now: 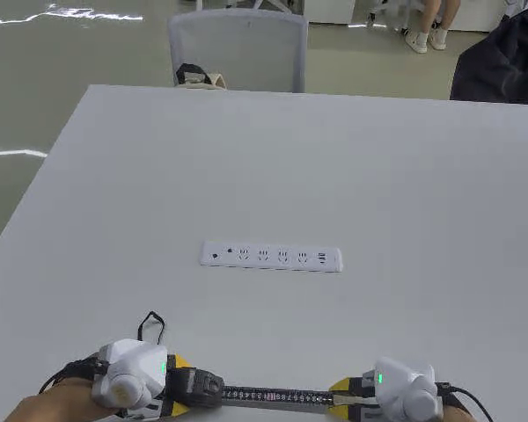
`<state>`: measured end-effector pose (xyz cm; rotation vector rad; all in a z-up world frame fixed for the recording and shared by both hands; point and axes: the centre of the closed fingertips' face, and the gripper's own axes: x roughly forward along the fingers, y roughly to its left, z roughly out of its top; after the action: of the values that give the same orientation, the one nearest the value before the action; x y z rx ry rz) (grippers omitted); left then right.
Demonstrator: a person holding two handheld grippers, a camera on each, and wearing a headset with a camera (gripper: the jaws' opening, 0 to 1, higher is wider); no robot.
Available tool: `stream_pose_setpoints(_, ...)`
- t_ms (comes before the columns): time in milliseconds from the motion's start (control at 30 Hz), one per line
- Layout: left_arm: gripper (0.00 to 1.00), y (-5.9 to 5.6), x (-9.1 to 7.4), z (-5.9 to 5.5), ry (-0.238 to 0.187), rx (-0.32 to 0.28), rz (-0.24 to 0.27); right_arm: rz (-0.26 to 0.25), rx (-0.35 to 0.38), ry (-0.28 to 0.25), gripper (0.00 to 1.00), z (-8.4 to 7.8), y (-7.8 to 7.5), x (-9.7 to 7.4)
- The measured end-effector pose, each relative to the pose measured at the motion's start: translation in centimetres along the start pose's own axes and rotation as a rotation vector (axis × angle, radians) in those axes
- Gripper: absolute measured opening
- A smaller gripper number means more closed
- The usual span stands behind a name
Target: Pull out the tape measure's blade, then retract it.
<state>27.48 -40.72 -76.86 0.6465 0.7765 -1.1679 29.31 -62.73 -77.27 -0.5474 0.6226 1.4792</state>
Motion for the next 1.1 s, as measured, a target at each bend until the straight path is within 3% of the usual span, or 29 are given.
stream_pose_setpoints(1100,0.31,0.0,0.2,-0.2,0.008,-0.004,-0.006,-0.003,0.019,0.032,0.10,-2.6,-0.7,-2.1)
